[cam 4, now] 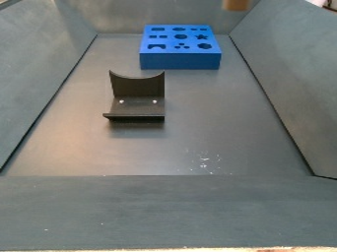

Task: Pick up the round object. Move up. Move to above the board. Insert the round object.
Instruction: Move to above the board.

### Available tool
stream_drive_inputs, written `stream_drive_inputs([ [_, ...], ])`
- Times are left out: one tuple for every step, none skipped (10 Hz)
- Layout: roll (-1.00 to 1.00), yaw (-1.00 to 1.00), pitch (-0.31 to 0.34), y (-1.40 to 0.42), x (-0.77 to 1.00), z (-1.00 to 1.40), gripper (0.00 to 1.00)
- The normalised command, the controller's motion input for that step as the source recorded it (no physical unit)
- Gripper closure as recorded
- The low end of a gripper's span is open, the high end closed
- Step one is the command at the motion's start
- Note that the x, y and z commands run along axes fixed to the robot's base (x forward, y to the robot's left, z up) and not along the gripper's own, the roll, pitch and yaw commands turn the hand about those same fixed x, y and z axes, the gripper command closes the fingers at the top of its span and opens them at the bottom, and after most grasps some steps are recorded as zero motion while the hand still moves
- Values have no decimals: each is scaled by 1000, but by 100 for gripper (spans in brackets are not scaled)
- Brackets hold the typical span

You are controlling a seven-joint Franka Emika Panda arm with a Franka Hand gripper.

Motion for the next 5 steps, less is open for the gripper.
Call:
stream_drive_inputs([
  [-82, -76, 248, -1000, 279, -390, 100],
  [-35, -37, 152, -1000, 281, -388, 100],
  [-28, -16, 72, -1000, 286, -390, 100],
  [-33, -2, 31, -1000, 291, -395, 100],
  [-16, 6, 31, -1000, 300, -390, 100],
])
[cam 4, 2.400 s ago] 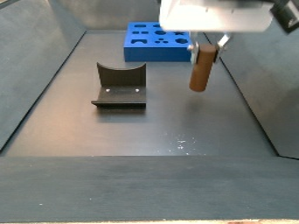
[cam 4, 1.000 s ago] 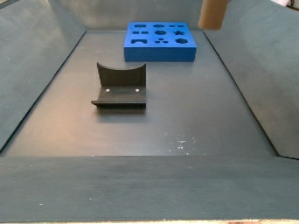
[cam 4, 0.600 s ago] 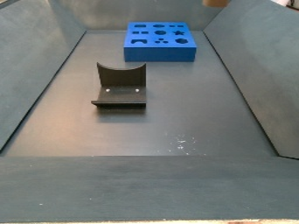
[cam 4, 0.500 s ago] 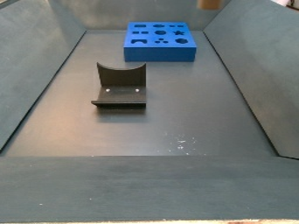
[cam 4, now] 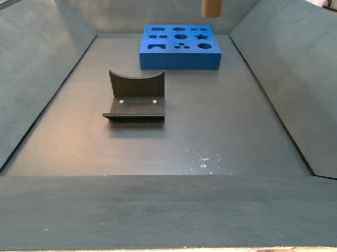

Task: Pick up the round object. Move up. Move to above the board. Insert the round object.
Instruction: Move to above the board, then insert the round object.

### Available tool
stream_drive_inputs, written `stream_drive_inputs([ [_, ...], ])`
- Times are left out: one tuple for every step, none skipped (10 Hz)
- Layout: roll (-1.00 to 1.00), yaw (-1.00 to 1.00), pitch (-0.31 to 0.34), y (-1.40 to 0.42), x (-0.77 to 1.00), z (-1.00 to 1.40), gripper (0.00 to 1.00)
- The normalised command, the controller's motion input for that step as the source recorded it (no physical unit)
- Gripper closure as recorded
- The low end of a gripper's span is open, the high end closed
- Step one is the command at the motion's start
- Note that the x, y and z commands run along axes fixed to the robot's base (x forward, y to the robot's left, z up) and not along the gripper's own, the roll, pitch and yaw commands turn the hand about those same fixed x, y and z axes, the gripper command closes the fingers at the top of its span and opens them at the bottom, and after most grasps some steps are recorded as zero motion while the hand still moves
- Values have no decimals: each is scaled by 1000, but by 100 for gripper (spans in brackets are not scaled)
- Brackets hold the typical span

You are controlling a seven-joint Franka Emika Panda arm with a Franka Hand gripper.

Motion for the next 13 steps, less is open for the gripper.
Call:
stream_drive_inputs([
  [-8, 8, 36, -1000, 313, -392, 100],
  [19, 7, 30, -1000, 338, -399, 100],
  [40, 10, 34, -1000, 347, -403, 100],
  [78, 5, 24, -1000, 371, -408, 100],
  [123, 10, 21, -782, 322, -326, 100],
  [148, 15, 27, -512, 242, -226, 100],
  [121, 9, 11, -309, 171, -131, 100],
  [14, 0, 0, 0, 0, 0, 100],
  [0, 0, 0, 0, 0, -66, 100],
  [194, 0, -20, -191, 0, -286, 100],
  [200, 117, -180, -691, 0, -557, 100],
  [103, 117, -160, -617, 6, -586, 100],
  [20, 94, -114, -417, 20, -529, 100],
])
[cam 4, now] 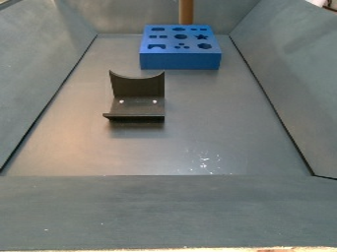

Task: Pick up the round object. Move up. Move to above the board. Insert the round object.
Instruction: Insert the round object.

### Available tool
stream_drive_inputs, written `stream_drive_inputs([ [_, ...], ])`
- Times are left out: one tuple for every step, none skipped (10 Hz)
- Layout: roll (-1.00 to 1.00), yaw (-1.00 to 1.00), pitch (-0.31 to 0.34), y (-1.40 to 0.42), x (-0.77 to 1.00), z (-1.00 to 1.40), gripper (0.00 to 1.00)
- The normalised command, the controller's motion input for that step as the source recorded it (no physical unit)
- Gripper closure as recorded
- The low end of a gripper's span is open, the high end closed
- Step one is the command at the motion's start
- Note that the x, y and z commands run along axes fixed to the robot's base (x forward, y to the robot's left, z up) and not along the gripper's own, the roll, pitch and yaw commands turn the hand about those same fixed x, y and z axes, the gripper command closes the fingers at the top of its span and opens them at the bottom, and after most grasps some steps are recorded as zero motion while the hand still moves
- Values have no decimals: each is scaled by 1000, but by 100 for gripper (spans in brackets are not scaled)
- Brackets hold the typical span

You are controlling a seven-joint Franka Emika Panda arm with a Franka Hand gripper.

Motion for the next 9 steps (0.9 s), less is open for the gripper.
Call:
stream_drive_inputs([
  [31, 74, -129, -369, 74, -529, 100],
  [143, 100, -123, -457, 157, -546, 100],
  [120, 80, -111, -377, 231, -517, 100],
  [157, 71, -91, -340, 240, -431, 100],
  [157, 51, -34, -254, 220, -349, 100],
  [123, 26, 0, -163, 223, -286, 100],
  [114, 14, 0, -86, 209, -277, 100],
  [149, 17, 0, 0, 94, -280, 100],
  [223, 3, 0, 109, 0, -223, 100],
])
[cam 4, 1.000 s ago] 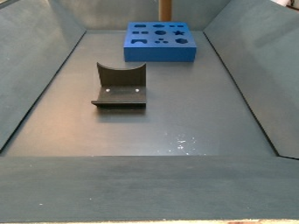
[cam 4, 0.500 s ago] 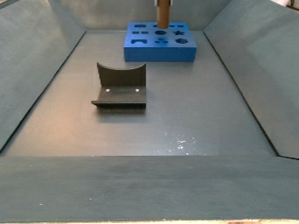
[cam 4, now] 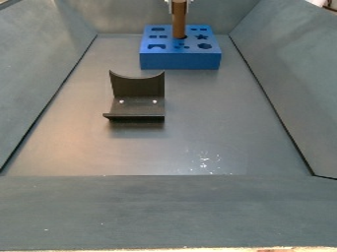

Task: Pick up the round object. Move up. Move to above the board. Insert the round object.
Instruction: Insert the round object.

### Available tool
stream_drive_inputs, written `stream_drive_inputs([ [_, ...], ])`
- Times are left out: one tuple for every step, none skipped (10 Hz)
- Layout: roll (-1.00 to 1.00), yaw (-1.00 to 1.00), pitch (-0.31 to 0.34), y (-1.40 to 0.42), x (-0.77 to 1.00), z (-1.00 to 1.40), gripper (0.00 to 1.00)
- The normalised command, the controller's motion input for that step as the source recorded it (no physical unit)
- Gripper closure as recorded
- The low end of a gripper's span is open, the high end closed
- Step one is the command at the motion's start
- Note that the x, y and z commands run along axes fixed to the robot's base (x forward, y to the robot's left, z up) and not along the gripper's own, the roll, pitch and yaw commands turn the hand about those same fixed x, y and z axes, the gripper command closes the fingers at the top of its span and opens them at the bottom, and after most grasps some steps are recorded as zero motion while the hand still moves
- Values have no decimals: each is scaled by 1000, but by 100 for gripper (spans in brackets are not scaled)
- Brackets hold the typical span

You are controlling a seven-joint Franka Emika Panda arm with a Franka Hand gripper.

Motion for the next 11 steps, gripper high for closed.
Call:
stream_drive_inputs([
  [209, 0, 0, 129, -40, -163, 100],
  [271, 17, 0, 0, -134, -126, 100],
  [240, 11, 0, 0, -117, -103, 100],
  [203, 17, 0, -34, -83, -109, 100],
  [157, 9, 0, 0, -111, -129, 100],
  [174, 0, 0, -40, -80, -149, 100],
  [183, 9, 0, -129, -40, -206, 100],
  [303, 6, 0, -123, -151, -174, 100],
  [286, 9, 0, -60, -120, -183, 100],
  [197, 3, 0, 0, 0, -346, 100],
  [217, 9, -123, -191, 9, -629, 100],
])
